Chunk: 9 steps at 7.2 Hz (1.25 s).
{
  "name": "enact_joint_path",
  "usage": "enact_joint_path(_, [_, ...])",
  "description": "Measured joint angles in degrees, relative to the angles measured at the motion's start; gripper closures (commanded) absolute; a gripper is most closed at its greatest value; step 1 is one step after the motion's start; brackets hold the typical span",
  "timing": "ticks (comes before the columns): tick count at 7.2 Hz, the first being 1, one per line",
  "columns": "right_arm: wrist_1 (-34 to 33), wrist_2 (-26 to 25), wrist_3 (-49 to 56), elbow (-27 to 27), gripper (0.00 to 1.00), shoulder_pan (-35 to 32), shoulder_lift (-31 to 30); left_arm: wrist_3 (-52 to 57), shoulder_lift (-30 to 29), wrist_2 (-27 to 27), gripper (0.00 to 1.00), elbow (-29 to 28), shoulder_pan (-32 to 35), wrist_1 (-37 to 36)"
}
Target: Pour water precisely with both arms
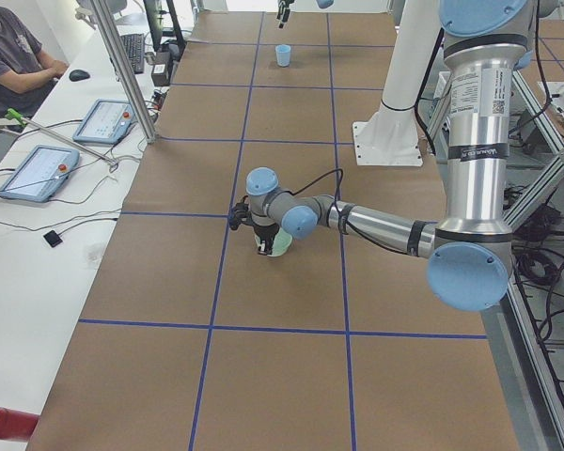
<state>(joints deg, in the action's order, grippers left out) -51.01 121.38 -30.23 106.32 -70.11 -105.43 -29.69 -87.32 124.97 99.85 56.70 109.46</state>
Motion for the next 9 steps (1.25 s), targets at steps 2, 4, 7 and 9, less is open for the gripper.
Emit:
enact_joint_path(2, [0.01, 0.0, -0.03, 0.06, 0.01, -0.03, -0.09, 2.29, 0.69, 0.98, 1.0, -1.83, 1.63, 0.04])
enact_joint_path(4, [-0.05, 0.0, -0.03, 0.06, 0.01, -0.03, -0.07, 2.66, 0.95, 1.36, 0.41, -3.16, 1.97, 0.27])
enact_joint_path(7, [-0.06, 0.02, -0.03, 0.03, 0.01, -0.03, 0.02, 2.75, 1.01, 3.02, 0.0, -3.91, 4.63, 0.31])
enact_joint_path(9, [-1.04, 0.94, 0.06, -0.13, 0.01, -0.42, 0.04, 4.61, 1.04, 7.94, 0.0, -3.78, 10.69, 0.19])
